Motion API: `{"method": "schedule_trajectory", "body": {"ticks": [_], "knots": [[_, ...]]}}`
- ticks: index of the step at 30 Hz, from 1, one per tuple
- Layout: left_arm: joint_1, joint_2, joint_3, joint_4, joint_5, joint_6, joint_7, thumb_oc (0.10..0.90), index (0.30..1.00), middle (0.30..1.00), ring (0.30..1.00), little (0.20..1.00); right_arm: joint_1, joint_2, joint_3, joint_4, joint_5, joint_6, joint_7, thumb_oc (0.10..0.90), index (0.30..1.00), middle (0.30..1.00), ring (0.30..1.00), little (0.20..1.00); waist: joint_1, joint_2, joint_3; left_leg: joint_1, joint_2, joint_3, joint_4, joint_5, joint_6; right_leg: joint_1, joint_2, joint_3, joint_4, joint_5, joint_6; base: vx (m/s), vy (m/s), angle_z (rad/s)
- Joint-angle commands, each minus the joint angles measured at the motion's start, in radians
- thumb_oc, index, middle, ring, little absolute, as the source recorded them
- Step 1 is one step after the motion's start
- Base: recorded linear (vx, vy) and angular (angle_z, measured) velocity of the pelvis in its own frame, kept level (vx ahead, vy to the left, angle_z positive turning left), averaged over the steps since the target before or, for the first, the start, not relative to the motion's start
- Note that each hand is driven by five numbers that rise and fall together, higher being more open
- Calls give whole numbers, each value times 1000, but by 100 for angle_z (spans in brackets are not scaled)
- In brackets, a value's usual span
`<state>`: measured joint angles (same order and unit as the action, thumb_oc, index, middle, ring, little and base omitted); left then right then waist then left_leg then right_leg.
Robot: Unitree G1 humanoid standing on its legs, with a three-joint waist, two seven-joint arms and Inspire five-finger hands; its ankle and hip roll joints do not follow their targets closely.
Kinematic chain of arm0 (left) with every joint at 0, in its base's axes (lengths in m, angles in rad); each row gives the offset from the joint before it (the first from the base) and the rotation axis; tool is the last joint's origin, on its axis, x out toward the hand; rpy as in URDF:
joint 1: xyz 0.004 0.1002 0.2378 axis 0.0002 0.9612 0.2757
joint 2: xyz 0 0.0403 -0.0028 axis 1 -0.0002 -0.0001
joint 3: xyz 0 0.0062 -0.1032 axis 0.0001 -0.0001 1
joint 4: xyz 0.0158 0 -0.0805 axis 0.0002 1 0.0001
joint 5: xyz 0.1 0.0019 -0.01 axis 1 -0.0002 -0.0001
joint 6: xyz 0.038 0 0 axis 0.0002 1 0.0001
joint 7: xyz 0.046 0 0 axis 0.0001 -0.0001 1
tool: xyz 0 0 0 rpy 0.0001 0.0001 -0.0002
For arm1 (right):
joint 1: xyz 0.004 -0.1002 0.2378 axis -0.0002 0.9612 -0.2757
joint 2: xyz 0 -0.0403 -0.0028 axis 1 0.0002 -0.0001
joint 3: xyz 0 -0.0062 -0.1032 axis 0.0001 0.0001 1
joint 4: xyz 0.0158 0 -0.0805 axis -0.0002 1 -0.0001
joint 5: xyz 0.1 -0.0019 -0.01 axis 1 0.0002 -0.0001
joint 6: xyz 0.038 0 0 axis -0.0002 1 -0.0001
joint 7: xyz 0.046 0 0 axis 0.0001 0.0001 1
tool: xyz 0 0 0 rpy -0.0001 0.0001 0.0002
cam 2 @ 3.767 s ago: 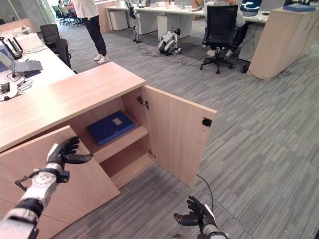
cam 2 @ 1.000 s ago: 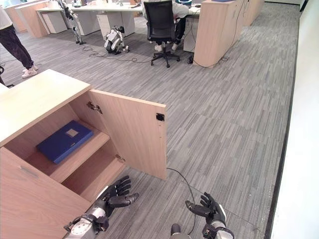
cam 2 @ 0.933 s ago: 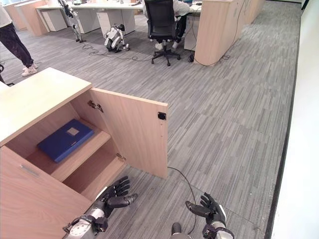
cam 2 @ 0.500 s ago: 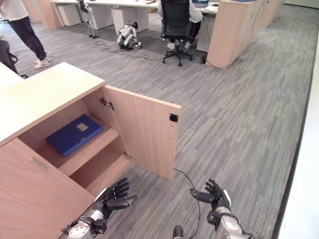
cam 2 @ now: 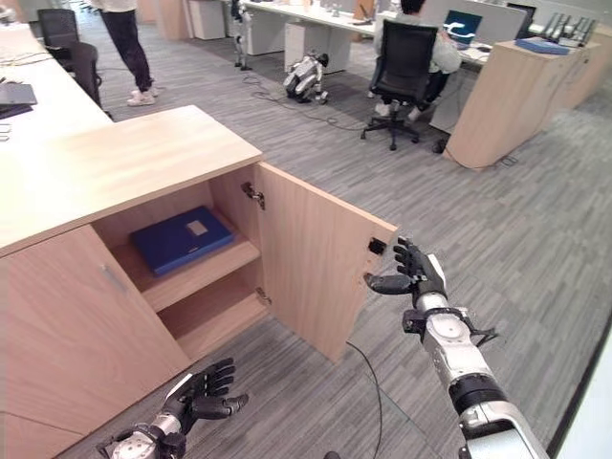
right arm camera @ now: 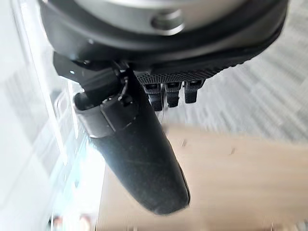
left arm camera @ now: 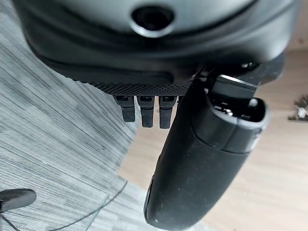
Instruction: Put the empty folder in the office cabinet
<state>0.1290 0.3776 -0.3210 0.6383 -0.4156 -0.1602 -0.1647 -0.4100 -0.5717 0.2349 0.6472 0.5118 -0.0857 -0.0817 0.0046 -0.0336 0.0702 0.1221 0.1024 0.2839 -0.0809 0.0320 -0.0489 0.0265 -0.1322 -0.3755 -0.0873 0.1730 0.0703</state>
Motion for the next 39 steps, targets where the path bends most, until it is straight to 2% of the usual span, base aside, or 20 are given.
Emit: {"method": "schedule_trajectory", "body": {"ticks": [1, 7, 14, 20, 23, 25, 27, 28, 30, 31, 32, 35, 37, 38, 39], "knots": [[-92, 23, -15, -7, 38, -68, -5, 800, 900, 900, 900, 900, -236, -17, 26, 40, -32, -81, 5, 800, 900, 900, 900, 900, 12, -36, 25, 12, 11, 19, -6, -29, -42, 114, -55, -29, 42, -171, 114, 40, -34, 11], [-89, 18, -14, 47, 47, -63, 16, 800, 900, 900, 900, 900, -310, 34, 77, 83, -34, -77, 5, 800, 900, 900, 900, 900, 38, -41, 27, 3, 20, -1, -6, -19, -51, 127, -42, -55, 41, -186, 102, 19, -32, 14], [-92, 5, 12, 92, 45, -57, 44, 800, 900, 900, 900, 900, -301, 99, 138, 19, -40, -70, 25, 800, 900, 900, 900, 900, 57, -45, 30, -12, 39, -23, -6, 2, -67, 138, -21, -87, 39, -207, 84, -3, -62, 9], [-93, 3, 42, 117, 43, -54, 64, 800, 900, 900, 900, 900, -240, 138, 155, -101, -22, -80, 42, 800, 900, 900, 900, 900, 73, -47, 34, -19, 59, -35, -6, 25, -84, 153, -5, -113, 29, -224, 72, -21, -70, 10], [-93, 1, 78, 124, 25, -49, 79, 800, 900, 900, 900, 900, -140, 156, 134, -211, -8, -95, 46, 800, 900, 900, 900, 900, 78, -40, 43, -37, 77, -43, -3, 50, -103, 158, 9, -126, 22, -236, 62, -41, -92, 12], [-73, 2, 115, 115, 9, -46, 86, 800, 900, 900, 900, 900, -71, 179, 125, -281, -31, -99, 50, 800, 900, 900, 900, 900, 94, -33, 50, -60, 95, -74, 0, 78, -126, 159, 22, -134, 13, -251, 52, -53, -104, 22], [-61, 4, 129, 98, -3, -52, 90, 800, 900, 900, 900, 900, -49, 193, 122, -289, -54, -109, 35, 800, 900, 900, 900, 900, 121, -28, 71, -97, 93, -100, 22, 94, -125, 161, 18, -147, 4, -250, 51, -117, -23, 32], [-62, 0, 131, 94, -13, -54, 92, 800, 900, 900, 900, 900, -46, 193, 111, -285, -65, -116, 21, 800, 900, 900, 900, 900, 119, -28, 87, -138, 102, -56, 74, 99, -119, 158, 3, -179, 3, -244, 50, -129, 32, 17], [-64, -8, 130, 78, -18, -47, 88, 800, 900, 900, 900, 900, -53, 197, 108, -265, -74, -119, -10, 800, 900, 900, 900, 900, 83, -25, 73, -142, 156, 148, 127, 75, -105, 150, -15, -220, 6, -263, 47, -127, 96, 61], [-64, -7, 122, 70, -19, -47, 88, 800, 900, 900, 900, 900, -60, 208, 109, -260, -69, -118, -24, 800, 900, 900, 900, 900, 69, -17, 68, -133, 179, 232, 135, 72, -99, 150, -20, -247, 7, -263, 43, -116, 140, 110], [-60, -6, 118, 64, -21, -44, 89, 800, 900, 900, 900, 900, -67, 220, 115, -257, -62, -114, -29, 800, 900, 900, 900, 900, 60, -10, 62, -123, 193, 280, 142, 69, -97, 155, -21, -265, 7, -262, 40, -53, 140, 135], [-55, -7, 113, 76, -12, -38, 95, 800, 900, 900, 900, 900, -80, 251, 142, -279, -49, -100, -18, 800, 900, 900, 900, 900, 60, 1, 48, -120, 210, 313, 151, 84, -102, 193, -26, -308, 12, -259, 31, 53, 170, 125], [-58, -7, 101, 73, 6, -29, 96, 800, 900, 900, 900, 900, -99, 270, 153, -277, -49, -91, -24, 800, 900, 900, 900, 900, 63, 4, 38, -112, 200, 303, 97, 100, -97, 208, -28, -335, 19, -251, 29, 95, 204, 113], [-62, -3, 84, 62, 14, -27, 96, 800, 900, 900, 900, 900, -146, 308, 171, -253, -34, -88, -32, 800, 900, 900, 900, 900, 84, 1, 28, -104, 171, 277, 49, 103, -87, 211, -37, -348, 45, -239, 38, 68, 131, 113], [-63, -2, 85, 62, 14, -26, 96, 800, 900, 900, 900, 900, -150, 309, 170, -250, -33, -89, -32, 800, 900, 900, 900, 900, 82, 0, 28, -103, 167, 275, 44, 104, -85, 210, -41, -350, 48, -239, 40, 144, 244, 134]]}}
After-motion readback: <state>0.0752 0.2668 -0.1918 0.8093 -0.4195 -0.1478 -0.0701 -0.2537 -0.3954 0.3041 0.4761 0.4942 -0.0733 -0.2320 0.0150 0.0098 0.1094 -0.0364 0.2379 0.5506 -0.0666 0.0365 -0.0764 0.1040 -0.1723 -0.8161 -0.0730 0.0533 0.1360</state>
